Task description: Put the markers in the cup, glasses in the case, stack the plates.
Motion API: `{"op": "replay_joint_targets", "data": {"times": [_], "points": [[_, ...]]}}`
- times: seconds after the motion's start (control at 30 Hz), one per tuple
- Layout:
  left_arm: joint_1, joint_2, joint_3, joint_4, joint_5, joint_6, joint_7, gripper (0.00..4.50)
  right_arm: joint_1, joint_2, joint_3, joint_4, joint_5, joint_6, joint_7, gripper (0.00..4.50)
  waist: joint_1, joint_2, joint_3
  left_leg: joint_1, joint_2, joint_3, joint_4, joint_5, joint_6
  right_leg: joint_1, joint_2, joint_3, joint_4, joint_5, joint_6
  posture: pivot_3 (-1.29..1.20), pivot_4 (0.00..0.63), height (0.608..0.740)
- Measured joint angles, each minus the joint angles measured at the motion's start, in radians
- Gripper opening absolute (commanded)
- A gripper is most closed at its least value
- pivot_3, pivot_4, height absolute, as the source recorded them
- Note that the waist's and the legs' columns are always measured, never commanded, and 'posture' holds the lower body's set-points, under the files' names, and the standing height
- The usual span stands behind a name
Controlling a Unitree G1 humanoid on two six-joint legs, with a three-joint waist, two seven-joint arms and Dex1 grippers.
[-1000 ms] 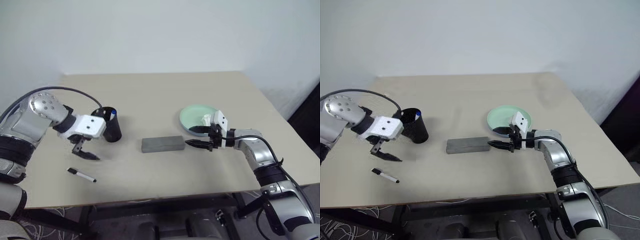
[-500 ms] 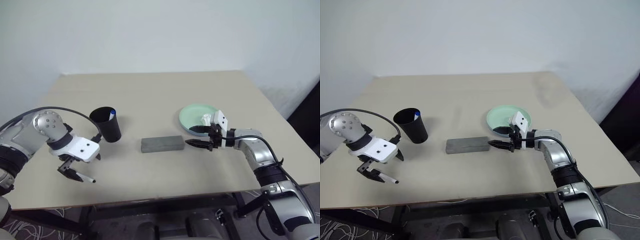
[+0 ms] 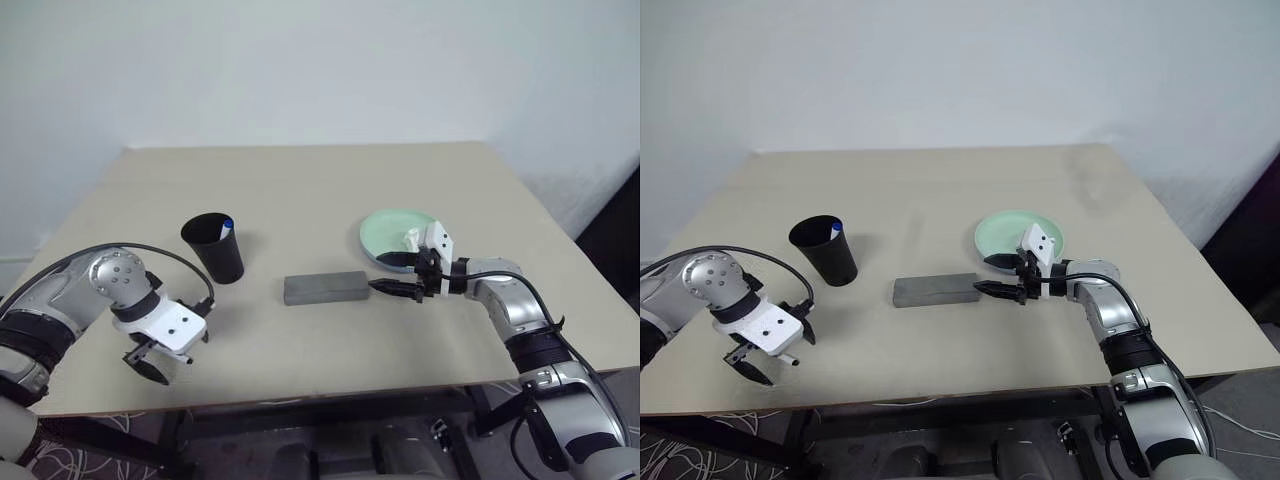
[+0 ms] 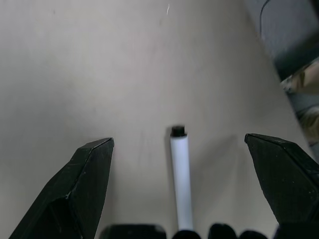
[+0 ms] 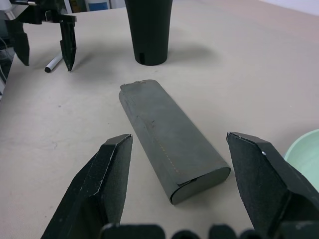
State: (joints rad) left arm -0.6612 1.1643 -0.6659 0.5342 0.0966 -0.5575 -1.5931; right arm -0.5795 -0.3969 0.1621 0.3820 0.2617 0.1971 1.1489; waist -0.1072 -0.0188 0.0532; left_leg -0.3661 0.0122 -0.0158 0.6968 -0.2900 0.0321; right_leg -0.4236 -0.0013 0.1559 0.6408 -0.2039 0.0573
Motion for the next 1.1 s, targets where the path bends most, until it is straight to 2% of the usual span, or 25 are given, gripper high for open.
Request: {"op": "replay_joint_targets", "data": {"times": [0.13, 0.23, 0.6, 1.1], "points": [[-0.002, -0.017, 0.026, 0.037, 0.052, -0.050, 0.004, 4.48, 0.000, 0.000, 0.000, 0.000, 0.000, 0.000, 0.000, 3.29, 0.000, 0.000, 0.000, 0.001, 0.000, 0.001, 0.000, 0.000, 0.000, 0.001, 0.000, 0.000, 0.001, 0.000, 0.000, 0.00, 0.000, 0.740], [-0.006, -0.024, 0.038, 0.062, 0.091, -0.081, 0.008, 3.96, 0.001, 0.000, 0.000, 0.000, 0.000, 0.000, -0.001, 3.29, -0.001, 0.000, 0.000, 0.003, 0.001, 0.001, 0.000, 0.000, 0.000, 0.001, 0.000, 0.001, 0.001, 0.000, -0.001, 0.00, 0.000, 0.740], [-0.015, -0.043, 0.074, 0.122, 0.179, -0.130, 0.035, 0.17, 0.001, -0.001, 0.000, 0.000, 0.000, -0.001, -0.001, 3.29, -0.028, 0.000, 0.000, 0.004, 0.002, 0.003, 0.000, 0.000, 0.000, 0.001, 0.001, 0.001, 0.001, 0.002, -0.001, 0.00, 0.000, 0.740], [0.023, -0.053, 0.133, 0.097, 0.141, -0.065, -0.012, 0.07, 0.001, 0.000, 0.000, 0.000, -0.010, -0.007, -0.002, 3.29, -0.028, 0.000, 0.000, 0.003, 0.002, 0.003, 0.000, 0.000, 0.000, 0.001, 0.000, 0.001, 0.001, 0.002, -0.001, 0.00, 0.000, 0.740]]}}
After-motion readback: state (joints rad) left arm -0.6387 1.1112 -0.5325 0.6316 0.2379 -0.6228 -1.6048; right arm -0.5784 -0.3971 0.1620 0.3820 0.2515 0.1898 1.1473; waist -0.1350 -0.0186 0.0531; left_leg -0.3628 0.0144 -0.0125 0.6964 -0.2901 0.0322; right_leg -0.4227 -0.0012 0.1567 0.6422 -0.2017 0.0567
